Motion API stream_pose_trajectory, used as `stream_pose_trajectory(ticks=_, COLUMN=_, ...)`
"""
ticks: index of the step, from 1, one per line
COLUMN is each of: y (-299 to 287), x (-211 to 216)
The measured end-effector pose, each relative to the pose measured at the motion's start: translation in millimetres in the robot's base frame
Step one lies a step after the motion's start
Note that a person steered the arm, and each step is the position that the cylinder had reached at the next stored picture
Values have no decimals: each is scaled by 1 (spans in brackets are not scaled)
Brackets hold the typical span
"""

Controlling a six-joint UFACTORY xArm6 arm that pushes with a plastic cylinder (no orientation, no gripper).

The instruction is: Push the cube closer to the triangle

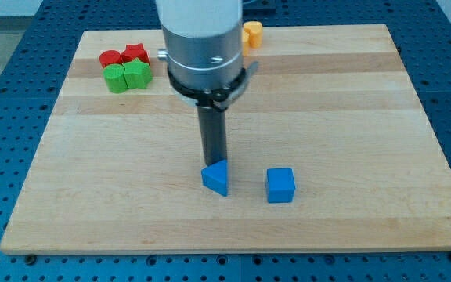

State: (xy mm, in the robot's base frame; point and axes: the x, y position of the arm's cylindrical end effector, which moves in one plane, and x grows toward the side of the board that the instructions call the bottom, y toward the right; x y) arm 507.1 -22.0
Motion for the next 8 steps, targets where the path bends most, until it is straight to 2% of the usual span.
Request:
stream_pose_trajectory(ticks=1, y=23, x=13)
stream_pose_trajectory(ticks=2, y=23, x=-7)
stream_pose_trajectory(ticks=3, y=71, x=-41)
stream_pose_trajectory(ticks=4, y=175, x=-43)
stream_pose_trajectory(ticks=5, y=260, x=-16)
stream_pose_trajectory(ticks=6, y=266, x=18)
stream_pose_trajectory(ticks=8, y=177, x=25)
